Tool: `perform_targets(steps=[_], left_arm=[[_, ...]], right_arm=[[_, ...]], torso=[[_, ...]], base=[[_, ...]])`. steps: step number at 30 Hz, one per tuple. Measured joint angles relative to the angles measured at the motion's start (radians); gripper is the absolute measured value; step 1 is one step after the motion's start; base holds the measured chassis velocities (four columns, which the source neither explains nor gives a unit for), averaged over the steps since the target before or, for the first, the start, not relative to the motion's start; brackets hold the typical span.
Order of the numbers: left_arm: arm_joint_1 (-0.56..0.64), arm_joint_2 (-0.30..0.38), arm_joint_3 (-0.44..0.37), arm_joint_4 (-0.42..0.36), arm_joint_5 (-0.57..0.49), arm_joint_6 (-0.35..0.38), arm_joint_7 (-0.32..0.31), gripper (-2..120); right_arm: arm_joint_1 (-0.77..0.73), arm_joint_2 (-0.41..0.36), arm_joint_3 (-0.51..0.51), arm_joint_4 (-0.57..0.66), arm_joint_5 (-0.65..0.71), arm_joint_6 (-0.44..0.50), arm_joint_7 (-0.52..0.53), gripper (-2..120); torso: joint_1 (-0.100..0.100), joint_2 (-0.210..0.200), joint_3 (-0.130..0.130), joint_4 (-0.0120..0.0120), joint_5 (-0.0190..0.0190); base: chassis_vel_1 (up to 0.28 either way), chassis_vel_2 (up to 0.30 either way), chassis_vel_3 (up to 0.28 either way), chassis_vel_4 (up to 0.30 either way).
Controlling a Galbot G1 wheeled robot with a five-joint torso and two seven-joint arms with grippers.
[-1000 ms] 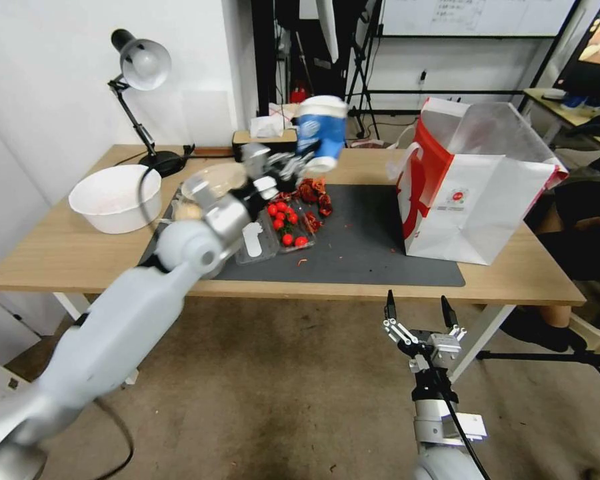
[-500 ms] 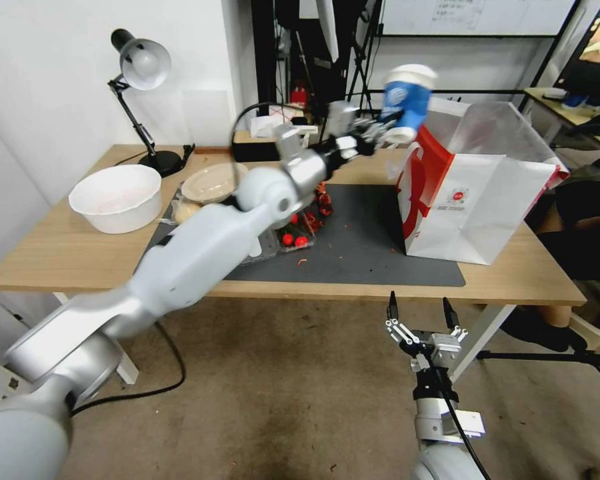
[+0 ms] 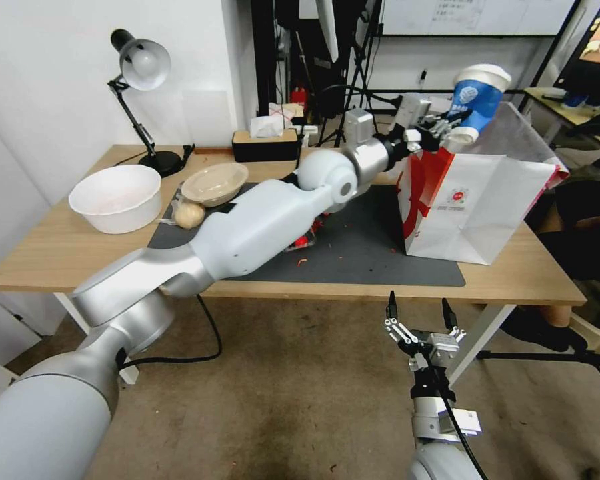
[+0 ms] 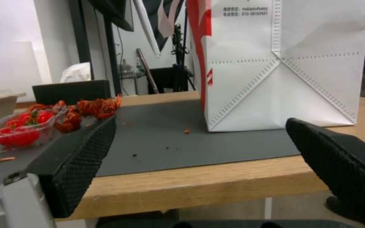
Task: Pick up the trash from the table and place it into the takeout bag.
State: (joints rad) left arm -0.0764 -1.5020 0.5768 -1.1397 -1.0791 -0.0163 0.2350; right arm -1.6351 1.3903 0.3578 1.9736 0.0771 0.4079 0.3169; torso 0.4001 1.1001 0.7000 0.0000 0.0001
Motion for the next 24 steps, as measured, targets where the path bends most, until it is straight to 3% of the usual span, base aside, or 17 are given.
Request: perform_targets(steps=[5,16,22,23,24], left_arm=[[-0.002,-0.033,-0.006,0.039,0.029,-0.003,-0.003,0],[-0.01,-0.063,0.001,0.079,0.061,-0.003,-0.027,42],[-0.012,-0.059,0.002,0.079,0.064,-0.002,-0.03,53],[-0.012,-0.059,0.002,0.079,0.065,-0.002,-0.031,63],[-0.012,-0.059,0.002,0.079,0.065,-0.002,-0.031,63]], right_arm=[[-0.002,0.0,0.002,0.001,0.001,0.004,0.004,100],[0.0,-0.008,0.005,0.0,0.008,0.011,0.015,100],[0.002,-0.009,0.005,-0.001,0.009,0.012,0.015,100],[0.002,-0.009,0.005,-0.001,0.009,0.012,0.015,100],[0.002,-0.009,0.005,-0.001,0.009,0.012,0.015,100]], torso=[[0.0,0.0,0.0,0.0,0.0],[0.0,0.0,0.0,0.0001,-0.0001],[0.0,0.0,0.0,-0.0001,-0.0001],[0.0,0.0,0.0,0.0,-0.0001],[0.0,0.0,0.0,0.0,-0.0001]], base=[[0.0,0.0,0.0,0.0],[0.0,0.0,0.0,0.0],[0.0,0.0,0.0,0.0],[0.0,0.0,0.0,0.0],[0.0,0.0,0.0,0.0]])
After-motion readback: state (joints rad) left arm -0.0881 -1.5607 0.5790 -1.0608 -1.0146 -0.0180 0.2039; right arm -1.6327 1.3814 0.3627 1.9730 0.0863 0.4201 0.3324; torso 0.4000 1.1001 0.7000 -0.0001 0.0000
